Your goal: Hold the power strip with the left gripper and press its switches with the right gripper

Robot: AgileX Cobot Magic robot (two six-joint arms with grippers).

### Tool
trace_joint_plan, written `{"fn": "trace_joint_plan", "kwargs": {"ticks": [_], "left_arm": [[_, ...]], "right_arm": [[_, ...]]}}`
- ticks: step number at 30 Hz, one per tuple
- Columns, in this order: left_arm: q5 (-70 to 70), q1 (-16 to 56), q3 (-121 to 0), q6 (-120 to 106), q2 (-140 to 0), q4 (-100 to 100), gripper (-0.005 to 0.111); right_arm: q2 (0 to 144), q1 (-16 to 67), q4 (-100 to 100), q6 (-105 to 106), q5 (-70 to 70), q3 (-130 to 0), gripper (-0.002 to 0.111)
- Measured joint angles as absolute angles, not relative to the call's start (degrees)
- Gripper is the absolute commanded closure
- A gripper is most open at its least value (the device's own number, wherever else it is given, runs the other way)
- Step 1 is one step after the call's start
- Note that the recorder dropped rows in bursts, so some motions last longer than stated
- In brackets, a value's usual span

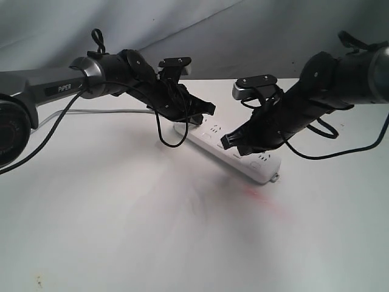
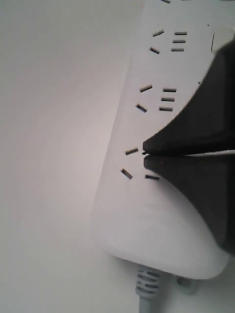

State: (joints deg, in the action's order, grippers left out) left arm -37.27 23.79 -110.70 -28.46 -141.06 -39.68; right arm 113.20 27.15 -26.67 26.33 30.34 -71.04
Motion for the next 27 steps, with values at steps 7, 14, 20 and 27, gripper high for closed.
{"fn": "trace_joint_plan", "kwargs": {"ticks": [7,14,20,27], "left_arm": [[-37.3,23.8,-110.7,-28.5,-141.1,-39.7,0.107],[-37.3,23.8,-110.7,-28.5,-141.1,-39.7,0.107],[-37.3,23.8,-110.7,-28.5,-141.1,-39.7,0.107],[-37.3,23.8,-110.7,-28.5,-141.1,-39.7,0.107]], "right_arm": [[113.9,27.5,-26.7,26.6,26.6,-71.0,0.108],[116.7,27.5,-27.0,26.6,25.2,-71.1,0.108],[117.3,27.5,-28.3,26.7,24.2,-71.4,0.108],[118.1,27.5,-28.9,26.7,23.4,-72.0,0.108]]}}
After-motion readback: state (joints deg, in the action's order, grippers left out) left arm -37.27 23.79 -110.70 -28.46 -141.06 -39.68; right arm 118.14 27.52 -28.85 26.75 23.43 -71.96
